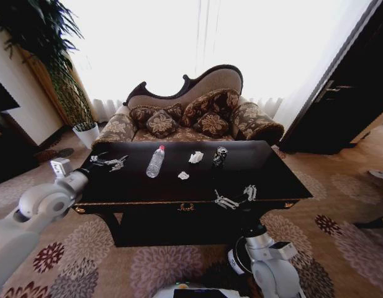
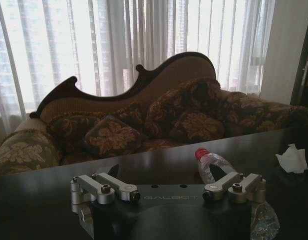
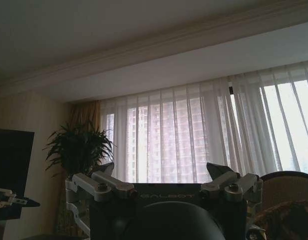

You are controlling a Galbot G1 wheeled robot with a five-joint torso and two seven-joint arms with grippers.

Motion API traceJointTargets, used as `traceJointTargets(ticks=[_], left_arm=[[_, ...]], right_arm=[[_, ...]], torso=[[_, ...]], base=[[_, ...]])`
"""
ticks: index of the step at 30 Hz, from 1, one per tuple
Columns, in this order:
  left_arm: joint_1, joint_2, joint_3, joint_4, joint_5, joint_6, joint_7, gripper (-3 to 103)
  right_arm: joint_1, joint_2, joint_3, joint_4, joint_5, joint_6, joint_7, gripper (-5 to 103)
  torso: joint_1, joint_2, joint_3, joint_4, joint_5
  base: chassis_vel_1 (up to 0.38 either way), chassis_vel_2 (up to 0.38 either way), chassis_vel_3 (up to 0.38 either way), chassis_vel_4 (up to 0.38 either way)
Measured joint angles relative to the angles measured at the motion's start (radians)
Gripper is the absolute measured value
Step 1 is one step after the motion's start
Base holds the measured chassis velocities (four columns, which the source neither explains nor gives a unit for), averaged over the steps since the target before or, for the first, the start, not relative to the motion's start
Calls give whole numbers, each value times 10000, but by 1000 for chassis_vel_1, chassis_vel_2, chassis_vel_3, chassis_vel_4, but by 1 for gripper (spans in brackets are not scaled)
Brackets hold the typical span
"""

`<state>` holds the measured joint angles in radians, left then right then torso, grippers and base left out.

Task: Move to the front of the table and place the trash on the table into the trash bin.

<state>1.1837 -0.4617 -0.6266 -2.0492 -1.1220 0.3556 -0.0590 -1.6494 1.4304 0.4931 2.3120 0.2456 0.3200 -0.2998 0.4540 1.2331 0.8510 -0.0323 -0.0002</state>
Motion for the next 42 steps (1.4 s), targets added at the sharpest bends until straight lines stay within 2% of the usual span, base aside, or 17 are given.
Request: traceJointTargets(ticks=[3,6,8,13,16,17,19,20,22,25,26,28,29,30,35,42], left_arm=[[-280,142,283,174,-14,-31,46,100],[-984,568,1126,573,-210,-162,180,100],[-1199,699,1378,661,-220,-176,235,100],[-2280,431,2201,837,-231,-144,253,100],[-3296,-692,2747,912,-204,77,74,100],[-3296,-692,2747,912,-204,77,74,100],[-3483,-1538,3068,956,-26,189,-16,100],[-3483,-1538,3068,956,-26,189,-16,100],[-3448,-2353,3399,1110,570,228,-37,100],[-3385,-3231,3727,1319,1415,208,70,100],[-3385,-3231,3727,1319,1415,208,70,100],[-3403,-3846,3901,1432,1976,164,222,100],[-3403,-3846,3901,1432,1976,164,222,100],[-3402,-4275,4024,1467,2321,158,331,100],[-3017,-4925,4228,1426,2939,141,532,100],[-2461,-4966,4089,1241,3184,208,657,100]], right_arm=[[-2,1,-50,-30,-35,0,-9,100],[37,11,-73,-116,-60,1,-15,100],[74,13,-69,-149,-59,2,-14,100],[115,107,-127,-171,-121,2,-14,100],[111,198,-199,-183,-235,1,-31,100],[111,198,-199,-183,-235,1,-31,100],[106,263,-212,-199,-274,-6,-41,100],[106,263,-212,-199,-274,-6,-41,100],[92,287,-163,-226,-292,-18,-45,100],[11,278,-53,-242,-313,-21,-69,100],[11,278,-53,-242,-313,-21,-69,100],[-25,260,26,-281,-347,-23,-84,100],[-25,260,26,-281,-347,-23,-84,100],[-39,252,75,-317,-379,-23,-99,100],[-28,239,95,-388,-475,5,-127,100],[82,210,87,-581,-514,201,-160,100]], torso=[[-1,1,-1,-1,-1],[-2,0,-1,-3,-1],[-1,0,-1,-2,0],[-1,0,-1,0,2],[-2,1,-2,-3,2],[-2,1,-2,-3,2],[-1,0,-1,-5,0],[-1,0,-1,-5,0],[-1,0,0,-3,2],[-1,0,-1,-2,0],[-1,0,-1,-2,0],[-2,0,-1,-2,1],[-2,0,-1,-2,1],[-2,0,0,-4,0],[-2,1,-2,-3,5],[-2,1,-1,-2,1]], base=[[0,0,0,0],[0,0,0,0],[0,0,0,0],[0,0,0,0],[0,0,0,0],[0,0,0,0],[0,0,0,0],[0,0,0,0],[0,0,0,0],[0,0,0,0],[0,0,0,0],[0,0,0,0],[0,0,0,0],[0,0,0,0],[0,0,0,0],[0,0,0,0]])
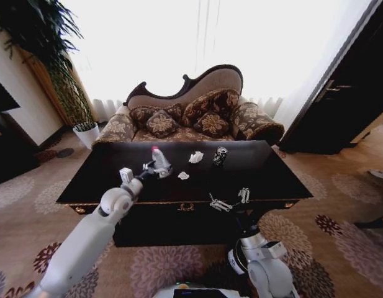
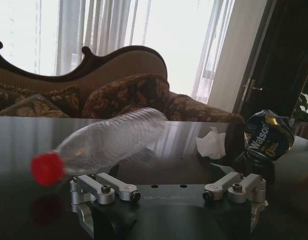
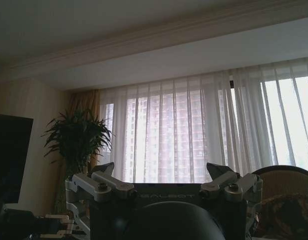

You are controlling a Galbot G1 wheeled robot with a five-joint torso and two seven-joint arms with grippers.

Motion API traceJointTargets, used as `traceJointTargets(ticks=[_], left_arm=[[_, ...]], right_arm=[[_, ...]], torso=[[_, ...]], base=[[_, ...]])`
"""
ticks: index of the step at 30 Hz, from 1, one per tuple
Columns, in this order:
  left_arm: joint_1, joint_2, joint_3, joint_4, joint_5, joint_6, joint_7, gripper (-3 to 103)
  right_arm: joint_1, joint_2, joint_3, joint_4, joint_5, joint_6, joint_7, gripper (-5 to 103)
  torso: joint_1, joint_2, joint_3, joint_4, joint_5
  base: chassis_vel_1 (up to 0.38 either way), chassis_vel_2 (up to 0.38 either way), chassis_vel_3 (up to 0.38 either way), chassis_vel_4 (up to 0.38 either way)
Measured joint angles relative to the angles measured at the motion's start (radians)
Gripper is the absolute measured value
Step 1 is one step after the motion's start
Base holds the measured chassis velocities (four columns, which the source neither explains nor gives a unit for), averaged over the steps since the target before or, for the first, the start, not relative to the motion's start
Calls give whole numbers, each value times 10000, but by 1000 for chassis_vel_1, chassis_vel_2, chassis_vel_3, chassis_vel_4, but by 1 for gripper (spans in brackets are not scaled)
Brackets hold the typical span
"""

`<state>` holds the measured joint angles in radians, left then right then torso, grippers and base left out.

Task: Move to the front of the table and place the trash on the table into the trash bin.

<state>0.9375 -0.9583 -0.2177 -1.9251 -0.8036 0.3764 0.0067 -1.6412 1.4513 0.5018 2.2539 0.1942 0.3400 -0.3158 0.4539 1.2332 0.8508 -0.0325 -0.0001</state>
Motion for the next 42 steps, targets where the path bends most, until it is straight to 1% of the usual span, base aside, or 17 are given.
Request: traceJointTargets(ticks=[5,9,14,21,25,31,42], left_arm=[[317,-21,-311,-115,154,0,114,100],[926,30,-927,-476,222,-2,221,100],[1460,188,-1388,-861,311,-4,374,100],[1930,186,-1879,-1408,366,-18,468,100],[2154,302,-2232,-1689,364,-37,506,100],[2465,412,-2473,-1685,416,-101,555,100],[2881,120,-2662,-1733,676,-242,638,100]], right_arm=[[92,-21,-50,-118,-62,91,-35,100],[164,-38,-168,-174,-92,138,-58,100],[194,-41,-304,-210,-152,234,-92,100],[85,-19,-390,-197,-237,374,-136,100],[38,-51,-367,-180,-234,437,-159,100],[62,-93,-409,-215,-230,464,-177,100],[207,-205,-471,-446,-221,489,-198,100]], torso=[[0,0,0,0,-1],[-1,1,0,1,-1],[0,0,0,1,-2],[0,0,0,1,-2],[-1,0,0,0,-2],[0,1,-1,0,-2],[0,0,0,0,-1]], base=[[0,0,0,0],[0,0,0,0],[0,0,0,0],[0,0,0,0],[0,0,0,0],[0,0,0,0],[0,0,0,0]])
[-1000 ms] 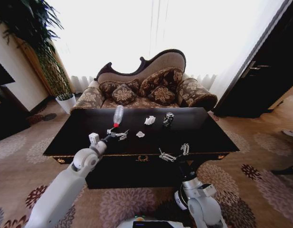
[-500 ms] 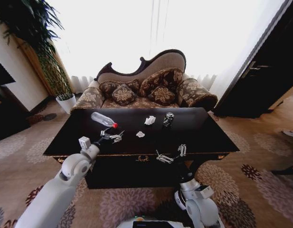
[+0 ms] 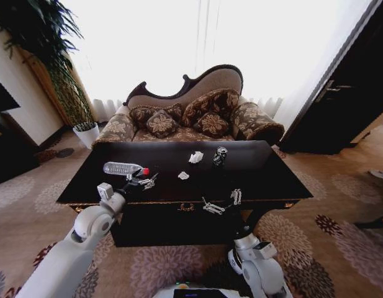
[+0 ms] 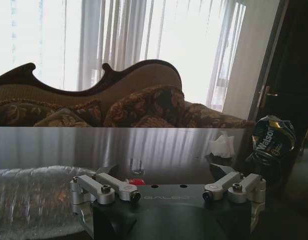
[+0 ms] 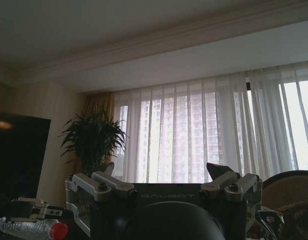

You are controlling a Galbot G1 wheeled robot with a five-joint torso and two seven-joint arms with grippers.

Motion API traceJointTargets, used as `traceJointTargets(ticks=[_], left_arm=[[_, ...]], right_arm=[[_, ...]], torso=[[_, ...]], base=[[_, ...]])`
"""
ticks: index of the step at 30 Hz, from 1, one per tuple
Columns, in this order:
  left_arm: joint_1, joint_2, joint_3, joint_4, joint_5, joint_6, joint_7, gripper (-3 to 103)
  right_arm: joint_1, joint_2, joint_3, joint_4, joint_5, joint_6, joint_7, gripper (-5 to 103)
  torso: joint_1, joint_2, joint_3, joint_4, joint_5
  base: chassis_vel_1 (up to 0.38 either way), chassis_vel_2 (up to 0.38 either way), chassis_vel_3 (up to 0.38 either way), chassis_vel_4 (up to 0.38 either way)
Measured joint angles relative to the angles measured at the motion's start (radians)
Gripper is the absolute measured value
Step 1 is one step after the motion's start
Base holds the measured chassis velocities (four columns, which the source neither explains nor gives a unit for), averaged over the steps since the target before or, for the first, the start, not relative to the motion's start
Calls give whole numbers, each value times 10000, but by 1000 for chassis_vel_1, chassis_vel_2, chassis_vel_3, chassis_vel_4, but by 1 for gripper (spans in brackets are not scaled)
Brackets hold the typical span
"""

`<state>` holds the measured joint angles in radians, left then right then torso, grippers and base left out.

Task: Move to the front of the table and place the trash on the table into the trash bin.

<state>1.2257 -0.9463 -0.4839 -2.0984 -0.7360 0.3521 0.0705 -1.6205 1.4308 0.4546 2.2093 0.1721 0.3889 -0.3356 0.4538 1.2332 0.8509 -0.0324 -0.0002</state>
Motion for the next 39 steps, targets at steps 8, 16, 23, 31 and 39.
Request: traceJointTargets(ticks=[8,16,23,31,39], left_arm=[[187,82,-86,-101,86,-51,56,100],[600,-65,-219,-410,300,-141,117,100],[781,29,-773,-1077,126,-218,119,100],[3588,676,-2624,-3207,-141,-149,-291,100],[5318,444,-3451,-3745,441,421,-1038,100]], right_arm=[[7,-33,72,-36,43,25,-1,100],[-60,-74,143,-22,83,50,-16,100],[-140,-69,143,62,83,67,-41,100],[-107,-103,141,9,123,72,-43,100],[6,-210,132,-97,366,122,-54,100]], torso=[[0,0,0,0,1],[0,0,0,-1,0],[0,0,0,-2,0],[-1,1,-1,1,1],[1,0,-1,1,0]], base=[[0,0,0,0],[0,0,0,0],[0,0,0,0],[0,0,0,0],[0,0,0,0]])
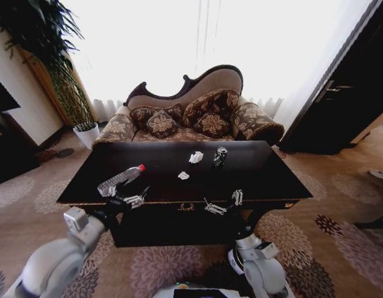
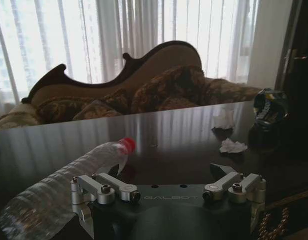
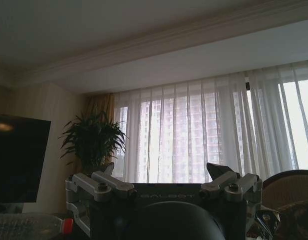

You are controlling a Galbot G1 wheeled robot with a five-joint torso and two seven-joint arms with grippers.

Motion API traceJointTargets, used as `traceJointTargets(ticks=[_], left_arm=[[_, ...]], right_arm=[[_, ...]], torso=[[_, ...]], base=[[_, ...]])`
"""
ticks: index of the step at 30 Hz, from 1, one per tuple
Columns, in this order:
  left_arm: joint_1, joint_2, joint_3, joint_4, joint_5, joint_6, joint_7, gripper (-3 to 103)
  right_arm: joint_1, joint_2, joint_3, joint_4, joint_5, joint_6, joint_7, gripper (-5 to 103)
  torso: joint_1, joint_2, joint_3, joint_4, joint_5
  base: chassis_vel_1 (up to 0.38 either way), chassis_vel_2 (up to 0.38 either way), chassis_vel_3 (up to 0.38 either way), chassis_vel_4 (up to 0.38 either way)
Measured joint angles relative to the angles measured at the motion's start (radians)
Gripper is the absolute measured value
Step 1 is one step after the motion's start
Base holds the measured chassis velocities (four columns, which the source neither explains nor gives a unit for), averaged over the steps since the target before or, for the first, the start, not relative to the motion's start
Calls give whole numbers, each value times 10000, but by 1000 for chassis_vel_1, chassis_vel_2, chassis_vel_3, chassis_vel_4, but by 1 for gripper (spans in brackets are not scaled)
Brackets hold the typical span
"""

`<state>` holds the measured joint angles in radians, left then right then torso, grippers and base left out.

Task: Move to the front of the table and place the trash on the table into the trash bin.

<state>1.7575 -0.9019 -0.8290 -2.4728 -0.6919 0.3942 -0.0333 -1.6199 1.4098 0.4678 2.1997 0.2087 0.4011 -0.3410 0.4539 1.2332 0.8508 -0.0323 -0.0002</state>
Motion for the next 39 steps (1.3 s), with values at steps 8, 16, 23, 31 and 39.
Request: traceJointTargets(ticks=[8,16,23,31,39], left_arm=[[563,64,-1228,-315,-763,1141,-451,100],[866,215,-2838,-319,-907,1906,-96,100],[202,545,-3774,-305,-1572,2198,177,100],[-193,994,-4921,133,-2128,2997,1155,100],[-348,1499,-5185,1134,-1747,3121,3328,100]], right_arm=[[-41,-32,112,-32,71,190,-59,100],[-14,-57,149,-98,146,197,-95,100],[-51,-48,184,-120,106,200,-116,100],[-25,-49,234,-201,81,171,-119,100],[-10,-15,238,-279,52,184,-149,100]], torso=[[0,0,1,-1,0],[-1,0,1,0,-1],[0,-1,1,-2,-1],[0,-1,1,-1,-1],[0,-1,1,-1,0]], base=[[0,0,0,0],[0,0,0,0],[0,0,0,0],[0,0,0,0],[0,0,0,0]])
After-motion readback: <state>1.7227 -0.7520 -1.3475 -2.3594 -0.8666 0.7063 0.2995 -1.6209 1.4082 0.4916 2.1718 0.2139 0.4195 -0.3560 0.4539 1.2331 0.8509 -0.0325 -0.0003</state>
